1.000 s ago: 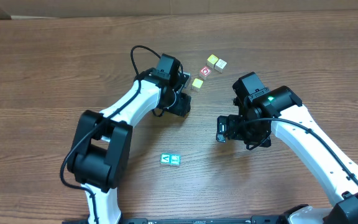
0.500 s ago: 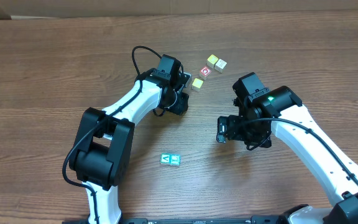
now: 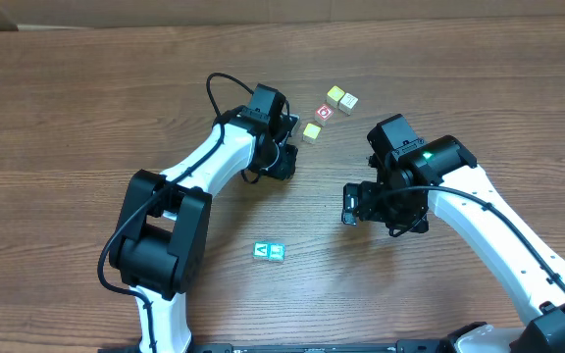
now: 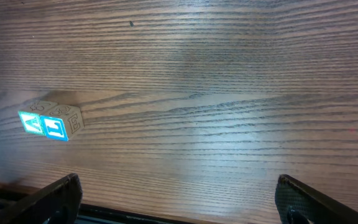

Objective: Flip 5 blocks
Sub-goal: 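Move the left gripper to a cream block and grasp it, then carry the cream block beside the green V block and lower it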

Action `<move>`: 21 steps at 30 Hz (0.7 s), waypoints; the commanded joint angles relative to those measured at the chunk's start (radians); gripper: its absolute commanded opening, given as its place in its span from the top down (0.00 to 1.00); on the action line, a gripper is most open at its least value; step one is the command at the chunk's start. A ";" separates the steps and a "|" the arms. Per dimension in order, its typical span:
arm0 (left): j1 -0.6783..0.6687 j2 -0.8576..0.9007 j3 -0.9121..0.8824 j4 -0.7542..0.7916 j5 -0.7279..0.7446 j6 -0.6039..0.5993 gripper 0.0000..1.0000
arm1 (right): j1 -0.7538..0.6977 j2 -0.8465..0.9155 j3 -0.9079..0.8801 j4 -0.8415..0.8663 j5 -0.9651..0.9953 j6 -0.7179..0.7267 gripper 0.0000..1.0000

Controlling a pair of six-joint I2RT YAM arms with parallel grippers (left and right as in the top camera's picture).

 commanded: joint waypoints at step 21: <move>-0.017 -0.436 -0.169 -0.275 -0.205 -0.261 0.95 | 0.005 -0.004 -0.004 -0.031 0.007 -0.025 0.00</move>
